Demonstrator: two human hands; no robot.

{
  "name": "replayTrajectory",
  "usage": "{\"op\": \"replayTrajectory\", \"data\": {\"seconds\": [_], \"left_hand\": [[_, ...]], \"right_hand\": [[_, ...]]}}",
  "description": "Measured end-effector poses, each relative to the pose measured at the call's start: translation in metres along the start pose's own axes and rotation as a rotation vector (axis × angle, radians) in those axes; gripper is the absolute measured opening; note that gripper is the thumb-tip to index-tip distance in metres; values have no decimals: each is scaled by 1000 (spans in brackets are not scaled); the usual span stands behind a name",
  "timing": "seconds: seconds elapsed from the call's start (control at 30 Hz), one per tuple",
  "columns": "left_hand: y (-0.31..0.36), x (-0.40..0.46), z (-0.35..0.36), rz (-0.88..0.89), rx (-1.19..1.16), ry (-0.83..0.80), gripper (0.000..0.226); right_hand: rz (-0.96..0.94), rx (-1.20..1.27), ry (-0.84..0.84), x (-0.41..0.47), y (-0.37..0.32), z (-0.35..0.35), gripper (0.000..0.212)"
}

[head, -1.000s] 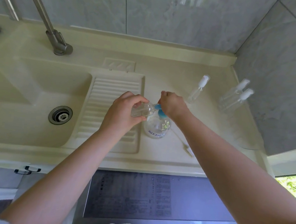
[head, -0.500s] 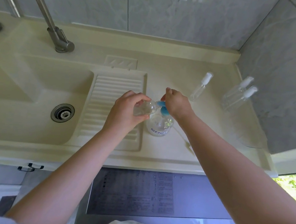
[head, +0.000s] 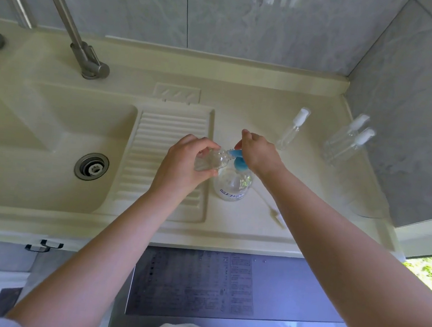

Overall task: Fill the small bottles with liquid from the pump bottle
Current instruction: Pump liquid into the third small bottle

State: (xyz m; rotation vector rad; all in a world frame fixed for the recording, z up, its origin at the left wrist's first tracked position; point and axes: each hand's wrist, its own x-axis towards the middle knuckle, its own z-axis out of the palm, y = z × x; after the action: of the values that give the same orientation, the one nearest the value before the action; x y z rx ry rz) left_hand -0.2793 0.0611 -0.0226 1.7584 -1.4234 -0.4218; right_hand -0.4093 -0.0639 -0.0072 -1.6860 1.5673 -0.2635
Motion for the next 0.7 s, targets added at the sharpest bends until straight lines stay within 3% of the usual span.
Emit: {"op": "replayTrajectory", "data": {"seconds": [0.17, 0.4, 0.53, 0.7], "left_hand": [[-2, -1, 3, -7, 4, -9, 50], [0, 0, -1, 2, 22, -3, 50], [1, -1, -1, 2, 8, 2, 50], [0, 1, 1, -12, 31, -7, 50]], "right_hand": [[-17, -13, 97, -6, 3, 9, 52], [18, -52, -32, -4, -1, -4, 57], [16, -53, -43, -2, -3, -5, 48], [-17, -90, 73, -4, 0, 6, 41]]}}
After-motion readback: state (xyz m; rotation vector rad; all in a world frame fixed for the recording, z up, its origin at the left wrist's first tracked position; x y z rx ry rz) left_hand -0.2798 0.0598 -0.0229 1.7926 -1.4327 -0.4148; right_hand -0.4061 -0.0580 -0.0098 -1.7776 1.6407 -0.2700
